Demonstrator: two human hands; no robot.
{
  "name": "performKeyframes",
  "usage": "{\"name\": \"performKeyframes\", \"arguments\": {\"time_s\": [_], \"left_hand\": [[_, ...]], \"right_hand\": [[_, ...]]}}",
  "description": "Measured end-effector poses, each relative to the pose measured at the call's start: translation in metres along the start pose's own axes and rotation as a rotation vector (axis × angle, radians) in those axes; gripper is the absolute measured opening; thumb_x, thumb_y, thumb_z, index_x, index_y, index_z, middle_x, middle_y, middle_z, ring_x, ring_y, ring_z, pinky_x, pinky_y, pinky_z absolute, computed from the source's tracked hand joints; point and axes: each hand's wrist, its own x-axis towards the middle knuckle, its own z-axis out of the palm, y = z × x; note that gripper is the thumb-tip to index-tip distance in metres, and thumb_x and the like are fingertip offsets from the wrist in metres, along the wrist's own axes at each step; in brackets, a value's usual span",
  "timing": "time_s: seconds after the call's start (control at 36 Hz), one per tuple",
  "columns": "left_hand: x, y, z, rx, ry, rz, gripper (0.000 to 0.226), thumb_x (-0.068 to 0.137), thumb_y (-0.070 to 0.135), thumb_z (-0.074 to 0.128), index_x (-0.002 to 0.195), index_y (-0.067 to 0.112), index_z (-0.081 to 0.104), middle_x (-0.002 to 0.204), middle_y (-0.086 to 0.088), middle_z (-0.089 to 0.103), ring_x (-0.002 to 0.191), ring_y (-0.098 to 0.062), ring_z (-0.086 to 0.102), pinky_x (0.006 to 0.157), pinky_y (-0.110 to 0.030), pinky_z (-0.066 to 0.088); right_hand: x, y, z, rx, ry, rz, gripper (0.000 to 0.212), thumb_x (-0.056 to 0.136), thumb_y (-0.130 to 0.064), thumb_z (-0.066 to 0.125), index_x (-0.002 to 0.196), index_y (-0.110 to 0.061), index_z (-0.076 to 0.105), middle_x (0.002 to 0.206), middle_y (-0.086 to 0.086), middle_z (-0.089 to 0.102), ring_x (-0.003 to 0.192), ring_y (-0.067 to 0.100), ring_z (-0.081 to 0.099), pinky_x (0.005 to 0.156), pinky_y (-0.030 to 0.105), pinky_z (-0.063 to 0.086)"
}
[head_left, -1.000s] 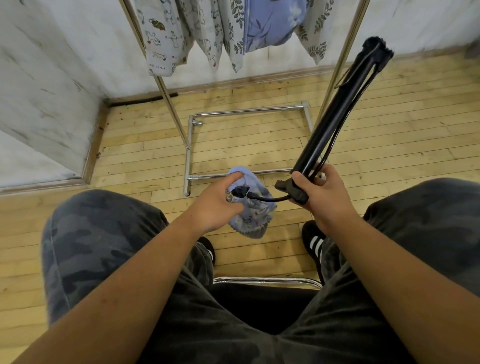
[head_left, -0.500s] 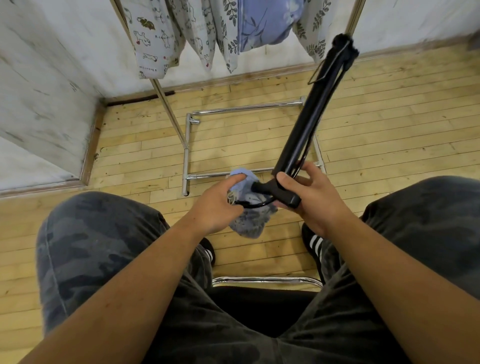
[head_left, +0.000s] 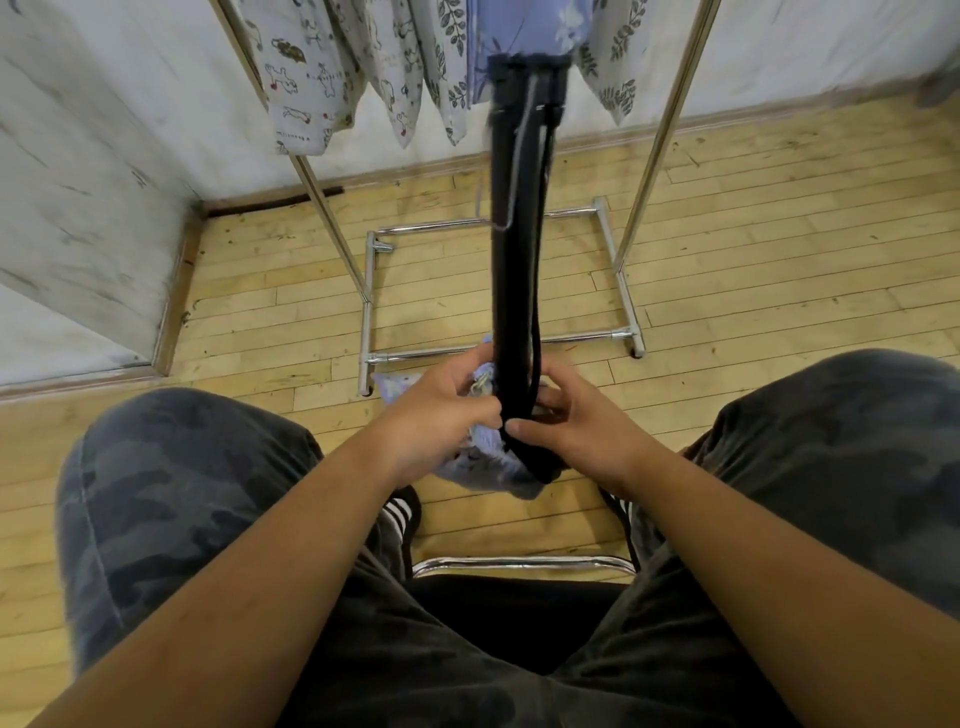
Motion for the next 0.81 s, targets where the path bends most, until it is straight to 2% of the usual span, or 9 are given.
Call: {"name": "performKeyframes", "arguments": {"time_s": [0.14,0.28,0.39,0.44,0.5,0.58,0.64,0.72,0.81], "left_hand": [[-0.005,-0.005,0.002,-0.001,0.063,-0.004,0.049,0.082,-0.008,0.064,0.118,0.023,0.072,0.118,0.002,0.073,0.119,-0.019,0.066,0.101,-0.039,0.054],[-0.007,-0.013,0.0,-0.083,0.126,-0.041,0.036,0.084,-0.003,0.073,0.113,0.019,0.073,0.118,-0.015,0.074,0.116,-0.031,0.069,0.103,-0.057,0.052],[-0.007,-0.01,0.0,-0.125,0.122,-0.024,0.041,0.09,-0.006,0.07,0.124,0.018,0.069,0.115,-0.008,0.077,0.111,-0.021,0.072,0.092,-0.036,0.059],[-0.006,-0.011,0.001,0.006,0.143,0.009,0.038,0.087,-0.003,0.074,0.117,0.021,0.073,0.099,0.004,0.079,0.093,-0.009,0.074,0.077,-0.023,0.056],[-0.004,-0.013,0.003,0.155,0.159,0.029,0.035,0.085,0.002,0.077,0.111,0.023,0.075,0.09,0.011,0.076,0.079,-0.002,0.071,0.069,-0.023,0.054],[-0.001,-0.019,0.003,0.211,0.222,0.025,0.035,0.082,0.003,0.077,0.108,0.026,0.077,0.102,0.005,0.077,0.096,-0.01,0.072,0.087,-0.039,0.059],[0.001,-0.019,0.0,0.189,0.251,0.016,0.037,0.081,0.001,0.076,0.106,0.028,0.077,0.103,0.0,0.076,0.094,-0.017,0.071,0.084,-0.041,0.057],[0.003,-0.019,-0.004,0.178,0.234,0.012,0.038,0.079,0.002,0.076,0.104,0.03,0.076,0.102,0.005,0.076,0.09,-0.01,0.07,0.075,-0.03,0.056],[0.005,-0.023,-0.007,0.199,0.22,0.005,0.031,0.078,0.006,0.077,0.096,0.031,0.075,0.091,0.01,0.073,0.09,-0.015,0.068,0.075,-0.031,0.054]], "right_hand": [[0.003,0.004,-0.004,-0.4,0.049,-0.101,0.052,0.085,-0.01,0.078,0.127,-0.035,0.061,0.121,-0.015,0.069,0.116,0.008,0.063,0.098,0.031,0.051],[0.001,0.004,0.001,-0.684,0.041,-0.144,0.049,0.095,-0.019,0.068,0.137,-0.041,0.055,0.119,-0.01,0.069,0.103,0.015,0.064,0.083,0.029,0.05],[0.004,0.008,0.002,-0.908,0.084,-0.063,0.048,0.106,-0.028,0.05,0.152,-0.039,0.044,0.135,0.008,0.065,0.114,0.031,0.062,0.09,0.038,0.052],[0.004,0.011,0.001,-0.991,0.107,-0.03,0.045,0.106,-0.027,0.048,0.151,-0.036,0.047,0.135,0.01,0.065,0.115,0.033,0.062,0.09,0.037,0.052],[0.003,0.013,0.0,-1.018,0.134,-0.016,0.042,0.104,-0.024,0.052,0.146,-0.03,0.054,0.136,0.008,0.066,0.118,0.031,0.061,0.092,0.035,0.05],[0.005,0.013,-0.006,-0.99,0.22,-0.025,0.039,0.098,-0.017,0.059,0.137,-0.022,0.065,0.135,0.006,0.067,0.122,0.027,0.062,0.1,0.033,0.05],[0.004,0.01,-0.008,-0.935,0.309,-0.067,0.031,0.094,-0.011,0.062,0.122,-0.019,0.071,0.121,0.003,0.072,0.109,0.024,0.066,0.093,0.034,0.054],[0.001,0.006,-0.007,-0.844,0.413,-0.197,0.016,0.093,-0.01,0.064,0.106,-0.018,0.067,0.098,0.0,0.068,0.083,0.018,0.063,0.075,0.033,0.055],[-0.001,-0.001,-0.007,-0.783,0.471,-0.266,0.019,0.094,-0.018,0.069,0.111,-0.022,0.062,0.099,-0.005,0.057,0.078,0.013,0.055,0.068,0.026,0.048]]}}
